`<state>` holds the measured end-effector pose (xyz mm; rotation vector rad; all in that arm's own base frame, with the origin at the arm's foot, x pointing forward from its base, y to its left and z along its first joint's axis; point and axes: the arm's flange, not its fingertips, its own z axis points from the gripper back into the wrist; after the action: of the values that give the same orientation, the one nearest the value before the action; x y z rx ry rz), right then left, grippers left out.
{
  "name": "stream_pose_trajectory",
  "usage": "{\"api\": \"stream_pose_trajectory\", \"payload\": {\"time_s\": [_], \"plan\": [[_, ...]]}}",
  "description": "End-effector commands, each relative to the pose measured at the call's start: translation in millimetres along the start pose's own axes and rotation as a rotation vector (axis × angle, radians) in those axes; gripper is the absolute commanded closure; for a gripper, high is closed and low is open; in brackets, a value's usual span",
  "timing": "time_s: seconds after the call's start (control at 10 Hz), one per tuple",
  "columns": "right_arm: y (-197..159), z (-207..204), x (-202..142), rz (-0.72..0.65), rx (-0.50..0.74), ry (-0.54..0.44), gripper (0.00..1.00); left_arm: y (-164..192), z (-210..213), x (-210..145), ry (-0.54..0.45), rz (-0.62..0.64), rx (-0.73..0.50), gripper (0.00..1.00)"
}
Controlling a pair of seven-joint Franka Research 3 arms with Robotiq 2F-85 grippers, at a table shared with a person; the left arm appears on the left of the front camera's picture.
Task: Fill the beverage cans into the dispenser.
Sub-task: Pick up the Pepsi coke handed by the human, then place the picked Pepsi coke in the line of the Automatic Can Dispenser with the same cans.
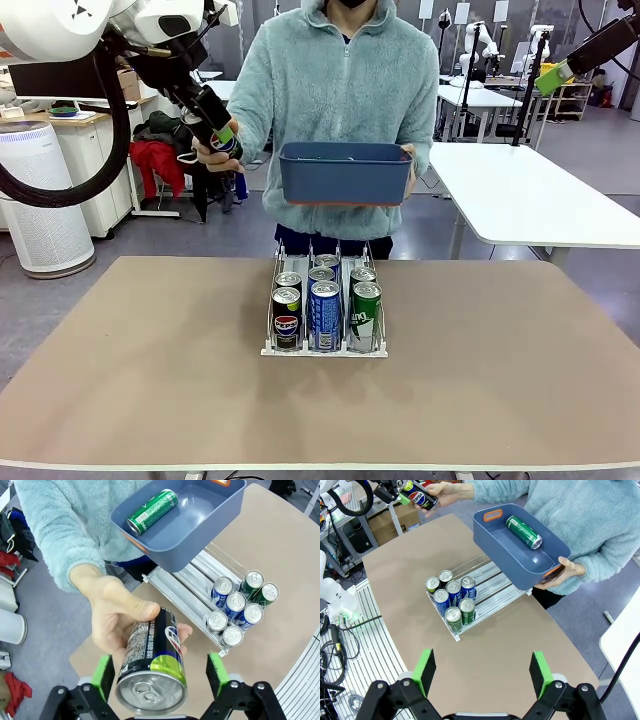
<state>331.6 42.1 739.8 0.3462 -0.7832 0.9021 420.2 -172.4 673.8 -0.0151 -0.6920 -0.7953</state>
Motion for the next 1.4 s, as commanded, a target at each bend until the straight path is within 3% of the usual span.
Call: {"api": "stream_pose_trajectory", "payload": {"time_s": [0.0,0.2,0.5,0.6,1.3], "plan": [[0.7,-1.0,0.1,0.002,0.002,0.002,0.0,-0.8,0.1,-0.7,0.001,0.017,0.019,0.59],[0.7,-1.0,0.1,0.002,0.002,0.002,0.0,-4.6,3.9,-2.2,0.009,0.039,0.036,1.0],[0.7,-1.0,0.1,0.002,0.002,0.002,0.0,-6.1,6.1,-2.7,0.023,0.058,0.056,0.96],[0.7,-1.0,0.1,0.002,0.002,0.002,0.0,-7.6,7.6,-3.1,0.039,0.052,0.063,1.0],[0.7,-1.0,0.1,0.002,0.002,0.002,0.0,-7.0,5.5,1.0,0.027,0.043,0.044,1.0]]}}
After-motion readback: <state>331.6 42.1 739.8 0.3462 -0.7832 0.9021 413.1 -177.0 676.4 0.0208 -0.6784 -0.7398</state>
